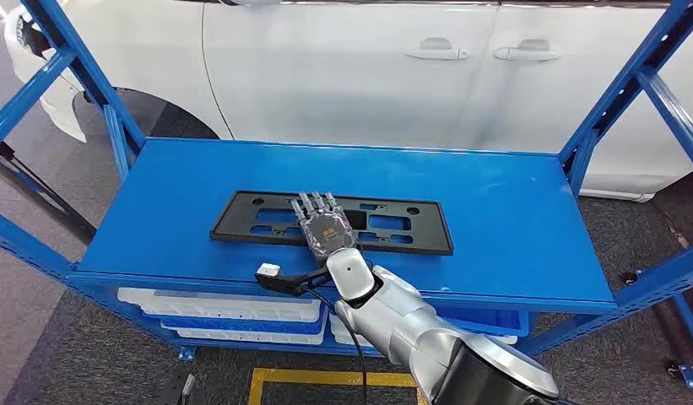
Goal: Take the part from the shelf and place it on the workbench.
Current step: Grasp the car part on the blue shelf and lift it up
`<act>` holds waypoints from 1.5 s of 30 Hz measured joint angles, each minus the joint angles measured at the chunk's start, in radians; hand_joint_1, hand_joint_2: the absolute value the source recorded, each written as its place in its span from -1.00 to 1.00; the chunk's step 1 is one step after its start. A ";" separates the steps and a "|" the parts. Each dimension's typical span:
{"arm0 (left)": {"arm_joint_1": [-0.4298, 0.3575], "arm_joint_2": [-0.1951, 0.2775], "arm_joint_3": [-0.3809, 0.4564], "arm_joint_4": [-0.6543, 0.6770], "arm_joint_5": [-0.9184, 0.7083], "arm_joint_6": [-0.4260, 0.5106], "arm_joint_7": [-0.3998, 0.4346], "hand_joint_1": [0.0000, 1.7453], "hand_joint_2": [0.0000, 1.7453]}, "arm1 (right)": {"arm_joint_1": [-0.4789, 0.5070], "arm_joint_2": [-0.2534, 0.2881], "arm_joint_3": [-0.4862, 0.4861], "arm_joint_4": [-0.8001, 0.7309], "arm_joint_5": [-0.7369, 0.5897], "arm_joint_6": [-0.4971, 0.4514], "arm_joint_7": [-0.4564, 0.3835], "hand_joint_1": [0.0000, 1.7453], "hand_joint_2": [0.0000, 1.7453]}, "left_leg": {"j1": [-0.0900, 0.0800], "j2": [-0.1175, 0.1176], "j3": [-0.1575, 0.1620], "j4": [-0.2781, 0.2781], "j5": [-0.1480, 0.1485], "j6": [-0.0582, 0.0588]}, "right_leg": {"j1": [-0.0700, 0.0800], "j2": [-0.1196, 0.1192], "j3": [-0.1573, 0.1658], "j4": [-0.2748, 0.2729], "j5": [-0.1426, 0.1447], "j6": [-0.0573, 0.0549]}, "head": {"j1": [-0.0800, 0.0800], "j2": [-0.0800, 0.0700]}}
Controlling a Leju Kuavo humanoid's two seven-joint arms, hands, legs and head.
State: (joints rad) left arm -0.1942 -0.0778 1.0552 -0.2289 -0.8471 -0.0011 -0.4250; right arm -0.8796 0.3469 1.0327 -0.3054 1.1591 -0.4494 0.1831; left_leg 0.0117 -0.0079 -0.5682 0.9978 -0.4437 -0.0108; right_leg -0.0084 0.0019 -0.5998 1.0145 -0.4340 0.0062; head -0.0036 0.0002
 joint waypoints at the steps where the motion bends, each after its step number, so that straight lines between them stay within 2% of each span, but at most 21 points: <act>1: 0.000 0.000 0.000 0.000 0.000 0.000 0.000 -1.00 -1.00 | 0.000 0.000 0.000 0.000 -0.003 0.005 -0.001 1.00 1.00 | 0.000 0.000 -0.001 0.000 0.000 -0.003 | 0.001 0.000 -0.001 -0.001 0.000 -0.002 | 0.000 0.000; 4: 0.002 0.000 -0.002 0.000 0.003 0.001 -0.001 -1.00 -1.00 | 0.001 0.001 -0.001 0.000 -0.016 0.026 -0.004 1.00 1.00 | 0.004 0.001 -0.001 -0.001 -0.001 -0.018 | 0.003 0.002 -0.003 -0.006 0.004 -0.017 | 0.000 0.000; 6: 0.003 0.000 -0.002 0.000 0.005 0.001 -0.003 -1.00 -1.00 | 0.001 0.001 -0.002 0.001 -0.025 0.035 -0.006 1.00 1.00 | 0.006 0.002 -0.017 0.038 -0.028 -0.028 | -0.001 0.002 0.001 -0.014 0.008 -0.028 | -0.002 0.000; 9: 0.006 0.000 -0.004 0.000 0.007 0.001 -0.007 -1.00 -1.00 | 0.003 0.002 -0.004 0.003 -0.033 0.037 -0.006 1.00 1.00 | 0.009 0.003 -0.106 0.229 -0.119 -0.039 | 0.000 0.000 0.002 -0.016 0.008 -0.036 | -0.005 0.000; 11: 0.011 0.000 -0.004 0.000 0.009 0.001 -0.010 -1.00 -1.00 | 0.005 0.002 -0.004 0.006 -0.035 0.038 -0.006 1.00 1.00 | 0.009 0.003 -0.141 0.296 -0.127 -0.042 | 0.001 0.001 0.003 -0.015 0.007 -0.037 | -0.005 0.000; 12: 0.012 0.000 -0.005 0.000 0.010 0.001 -0.012 -1.00 -1.00 | 0.005 0.002 -0.005 0.008 -0.036 0.038 -0.006 1.00 1.00 | 0.009 0.003 -0.129 0.266 -0.100 -0.041 | 0.002 0.001 0.004 -0.015 0.006 -0.037 | -0.005 0.000; 15: 0.011 0.000 -0.007 0.000 0.012 0.000 -0.018 -1.00 -1.00 | 0.003 0.002 -0.011 0.009 -0.040 0.037 -0.006 1.00 1.00 | 0.007 0.004 -0.036 0.060 -0.002 -0.030 | 0.004 0.002 0.007 -0.010 0.001 -0.030 | -0.005 0.000; 17: 0.011 0.000 -0.009 0.000 0.012 -0.002 -0.024 -1.00 -1.00 | 0.001 0.003 -0.017 0.009 -0.045 0.036 -0.006 1.00 1.00 | 0.003 0.004 -0.012 0.006 0.006 -0.020 | 0.007 0.003 0.003 -0.008 0.001 -0.021 | -0.004 0.000; 20: 0.011 0.000 -0.013 0.000 0.014 -0.011 -0.045 -1.00 -1.00 | -0.001 0.003 -0.028 0.010 -0.054 0.030 -0.014 1.00 1.00 | 0.004 0.003 -0.012 0.000 0.009 -0.002 | 0.008 0.003 -0.002 -0.001 -0.005 -0.005 | -0.004 0.000; 22: 0.009 0.000 -0.016 0.000 0.017 -0.019 -0.068 -1.00 0.00 | -0.002 0.003 -0.038 0.010 -0.063 0.019 -0.023 1.00 1.00 | 0.009 0.005 -0.010 -0.006 0.014 0.011 | 0.007 0.002 -0.032 0.067 -0.048 0.003 | -0.003 0.000; 24: 0.008 0.000 -0.020 0.000 0.019 -0.020 -0.088 -1.00 1.00 | -0.001 0.002 -0.049 0.011 -0.075 0.005 -0.036 1.00 1.00 | 0.007 0.005 -0.012 -0.006 0.014 0.016 | 0.004 0.002 -0.096 0.205 -0.114 0.008 | -0.002 0.000; 26: 0.011 0.000 -0.024 0.000 0.022 -0.013 -0.101 -1.00 1.00 | 0.002 0.001 -0.061 0.013 -0.093 -0.016 -0.058 1.00 1.00 | 0.007 0.005 -0.014 -0.004 0.014 0.016 | 0.002 0.002 -0.140 0.293 -0.135 0.010 | -0.002 0.000; 28: 0.014 0.000 -0.027 0.000 0.032 -0.002 -0.113 -1.00 1.00 | 0.001 0.001 -0.076 0.006 -0.124 -0.058 -0.093 1.00 1.00 | 0.007 0.004 -0.013 0.000 0.012 0.013 | 0.001 0.002 -0.111 0.230 -0.085 0.008 | -0.002 0.000; 31: 0.015 0.000 -0.028 0.000 0.063 0.014 -0.126 -1.00 1.00 | -0.017 0.001 -0.113 -0.035 -0.200 -0.165 -0.183 1.00 1.00 | 0.003 0.004 -0.017 0.009 0.005 0.001 | 0.004 0.002 -0.023 0.037 -0.007 -0.004 | -0.002 0.000; 36: 0.020 0.001 -0.017 0.000 0.104 0.030 -0.131 -1.00 1.00 | -0.027 0.000 -0.248 -0.182 -0.239 -0.237 -0.315 1.00 1.00 | 0.003 0.004 -0.028 0.027 -0.011 -0.024 | 0.004 0.001 -0.012 0.001 0.001 -0.029 | -0.004 0.000; 38: 0.022 0.001 -0.010 0.000 0.112 0.030 -0.132 -1.00 1.00 | -0.025 -0.002 -0.315 -0.251 -0.234 -0.237 -0.352 1.00 1.00 | 0.005 0.004 -0.069 0.120 -0.065 -0.033 | 0.001 -0.001 -0.010 -0.003 0.003 -0.036 | -0.007 0.000; 40: 0.024 0.001 -0.006 0.000 0.116 0.030 -0.132 -1.00 1.00 | -0.022 -0.003 -0.364 -0.297 -0.232 -0.236 -0.365 1.00 1.00 | 0.006 0.005 -0.134 0.258 -0.121 -0.037 | 0.003 -0.002 -0.009 -0.002 0.002 -0.040 | -0.008 0.000; 41: 0.026 0.001 -0.005 0.000 0.117 0.030 -0.132 -1.00 1.00 | -0.018 -0.004 -0.381 -0.313 -0.232 -0.236 -0.367 1.00 1.00 | 0.006 0.005 -0.153 0.296 -0.127 -0.038 | 0.004 -0.001 -0.009 -0.002 0.001 -0.040 | -0.008 0.000; 42: 0.028 0.001 -0.004 0.000 0.119 0.030 -0.132 -1.00 1.00 | -0.012 -0.004 -0.396 -0.327 -0.232 -0.235 -0.369 1.00 1.00 | 0.006 0.005 -0.156 0.298 -0.114 -0.036 | 0.005 -0.001 -0.009 -0.001 0.001 -0.041 | -0.008 0.000; 43: 0.029 0.001 -0.003 0.000 0.120 0.030 -0.132 -1.00 1.00 | -0.008 -0.005 -0.407 -0.340 -0.232 -0.236 -0.370 1.00 1.00 | 0.006 0.005 -0.138 0.255 -0.082 -0.034 | 0.005 0.001 -0.008 0.000 0.000 -0.040 | -0.008 0.000; 45: 0.029 0.001 -0.002 0.000 0.122 0.030 -0.132 -1.00 1.00 | -0.003 -0.005 -0.422 -0.362 -0.233 -0.236 -0.378 1.00 1.00 | 0.004 0.005 -0.071 0.112 -0.013 -0.026 | 0.007 0.004 -0.007 0.002 -0.003 -0.037 | -0.008 0.000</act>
State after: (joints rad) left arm -0.1656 -0.0765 1.0528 -0.2291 -0.7253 0.0286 -0.5571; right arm -0.8828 0.3419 0.6111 -0.6671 0.9259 -0.6858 -0.1953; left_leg 0.0157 -0.0033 -0.6393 1.1095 -0.4564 -0.0363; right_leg -0.0011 0.0063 -0.6064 1.0167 -0.4366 -0.0310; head -0.0116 0.0001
